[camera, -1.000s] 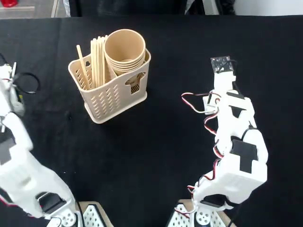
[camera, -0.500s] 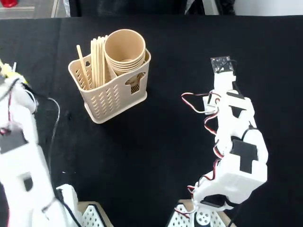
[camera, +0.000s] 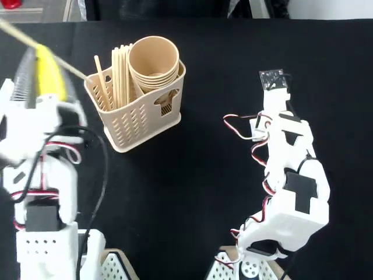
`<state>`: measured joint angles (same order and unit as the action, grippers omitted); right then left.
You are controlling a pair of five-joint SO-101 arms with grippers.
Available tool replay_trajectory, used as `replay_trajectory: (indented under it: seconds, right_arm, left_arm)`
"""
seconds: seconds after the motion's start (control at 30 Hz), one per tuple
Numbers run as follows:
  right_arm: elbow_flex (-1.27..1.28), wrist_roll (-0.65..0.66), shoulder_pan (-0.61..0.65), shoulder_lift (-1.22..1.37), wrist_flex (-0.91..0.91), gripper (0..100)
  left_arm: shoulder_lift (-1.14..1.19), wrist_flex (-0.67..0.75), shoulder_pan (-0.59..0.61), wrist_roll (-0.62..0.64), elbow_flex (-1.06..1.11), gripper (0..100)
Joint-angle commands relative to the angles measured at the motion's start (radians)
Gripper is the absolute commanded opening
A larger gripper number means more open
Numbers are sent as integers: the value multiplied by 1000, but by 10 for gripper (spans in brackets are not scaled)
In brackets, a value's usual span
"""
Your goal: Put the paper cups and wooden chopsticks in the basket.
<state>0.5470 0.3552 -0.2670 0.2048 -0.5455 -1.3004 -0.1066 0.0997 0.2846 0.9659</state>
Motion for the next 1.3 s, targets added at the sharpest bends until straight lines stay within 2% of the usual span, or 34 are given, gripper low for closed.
replay_trajectory:
  seconds: [0.0,0.13,0.3,0.43,0.57,0.83,1.07,1.17,1.27]
  right_arm:
    - [-1,11,-3,-59,5,14]
    - [-1,11,-3,-59,5,14]
    - [-1,11,-3,-59,5,14]
    - [-1,11,-3,-59,5,14]
    - [-1,11,-3,-59,5,14]
    - [1,11,-3,-59,2,14]
    - [1,11,-5,-59,2,14]
    - [1,11,-5,-59,2,14]
    - [1,11,-5,-59,2,14]
  left_arm:
    - [-12,-146,-120,-135,-41,29]
    - [-8,-219,-153,-186,-31,29]
    - [-9,-193,-128,-192,51,35]
    - [-6,-288,-113,-129,15,171]
    - [63,-356,-85,-129,-67,173]
    - [348,-359,-38,-121,-216,173]
    - [365,-364,-35,-121,-249,173]
    - [322,-466,48,-127,-346,173]
    - [331,-634,205,-138,-475,173]
